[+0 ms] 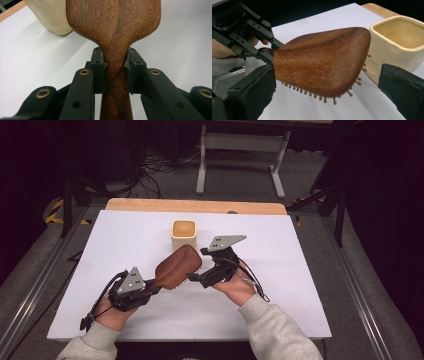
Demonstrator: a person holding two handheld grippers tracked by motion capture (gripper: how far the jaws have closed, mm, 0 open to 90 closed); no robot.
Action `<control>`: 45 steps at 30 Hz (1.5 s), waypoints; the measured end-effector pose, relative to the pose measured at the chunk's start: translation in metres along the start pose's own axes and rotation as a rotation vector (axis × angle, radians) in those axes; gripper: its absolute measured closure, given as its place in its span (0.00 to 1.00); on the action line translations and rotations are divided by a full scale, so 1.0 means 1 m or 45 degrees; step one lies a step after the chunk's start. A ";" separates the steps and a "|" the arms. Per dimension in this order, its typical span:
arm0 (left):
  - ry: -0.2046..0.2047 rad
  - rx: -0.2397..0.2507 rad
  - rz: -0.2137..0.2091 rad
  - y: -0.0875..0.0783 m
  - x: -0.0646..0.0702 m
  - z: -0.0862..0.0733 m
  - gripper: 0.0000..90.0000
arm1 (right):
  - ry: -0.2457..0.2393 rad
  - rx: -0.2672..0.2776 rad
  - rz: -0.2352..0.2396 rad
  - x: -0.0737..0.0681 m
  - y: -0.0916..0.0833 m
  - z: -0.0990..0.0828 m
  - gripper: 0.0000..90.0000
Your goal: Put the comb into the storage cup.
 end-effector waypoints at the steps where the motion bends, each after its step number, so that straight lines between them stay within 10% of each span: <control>1: 0.003 0.000 0.002 0.000 0.000 0.000 0.81 | 0.004 -0.004 0.001 0.000 0.002 0.000 0.02; 26: 0.024 0.024 0.019 0.000 0.001 -0.001 0.80 | 0.104 -0.059 0.151 -0.003 0.034 0.000 0.07; 45: 0.076 -0.016 0.063 0.004 0.003 -0.003 0.80 | 0.050 -0.012 0.225 -0.010 0.013 0.012 0.49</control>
Point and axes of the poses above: each handheld gripper's, and its own axes: y roughly forward along the jaws, z roughly out of its top, x roughly to its right, the point moved 4 cm from there along y, roughly forward along the jaws, and after that the axes turned 1 degree about -x, right-handed, at the moved point
